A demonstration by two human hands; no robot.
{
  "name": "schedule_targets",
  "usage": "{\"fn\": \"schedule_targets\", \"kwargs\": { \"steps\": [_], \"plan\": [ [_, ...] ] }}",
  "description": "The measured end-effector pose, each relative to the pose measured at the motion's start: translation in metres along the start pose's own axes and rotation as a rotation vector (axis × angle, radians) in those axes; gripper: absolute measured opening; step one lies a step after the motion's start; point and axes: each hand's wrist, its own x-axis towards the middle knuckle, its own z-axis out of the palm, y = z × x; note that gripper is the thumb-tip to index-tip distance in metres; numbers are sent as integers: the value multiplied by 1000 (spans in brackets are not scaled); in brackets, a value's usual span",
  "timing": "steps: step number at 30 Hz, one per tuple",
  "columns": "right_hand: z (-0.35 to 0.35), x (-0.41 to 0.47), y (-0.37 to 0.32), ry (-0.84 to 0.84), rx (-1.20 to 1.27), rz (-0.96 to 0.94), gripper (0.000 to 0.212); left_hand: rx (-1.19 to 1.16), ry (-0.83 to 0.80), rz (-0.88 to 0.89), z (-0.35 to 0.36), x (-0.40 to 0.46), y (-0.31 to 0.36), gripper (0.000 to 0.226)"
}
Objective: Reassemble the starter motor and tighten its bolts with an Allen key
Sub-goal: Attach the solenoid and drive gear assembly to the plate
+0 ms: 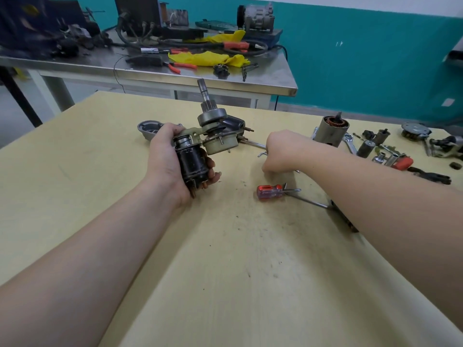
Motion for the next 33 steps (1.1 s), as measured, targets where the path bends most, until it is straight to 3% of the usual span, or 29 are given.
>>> {"fn": "schedule_targets", "kwargs": {
  "steps": [5,8,12,15,21,27,30,33],
  "plan": [
    [-12,-44,12,218,585,33,4,36,-38,-16,6,-5,-9,29],
    [-11,-87,16,424,971,40,11,71,-76,-37,12,-9,-16,39],
    [3,-131,11,564,1376,76,18,131,-135,-75,18,-21,-23,38],
    [13,-145,5,688,1306,1,21,183,-163,-103,23,-31,-29,32],
    [26,-158,-7,1064,838,-428,10,249,-198,-89,34,-43,-40,26],
    [31,-155,-10,1084,557,-559,6,278,-203,-85,37,-45,-48,27],
    [28,-152,-9,1069,500,-469,7,282,-197,-106,37,-45,-49,27],
    [28,-151,-10,910,635,-360,10,304,-188,-110,37,-45,-49,29]
  ]
}}
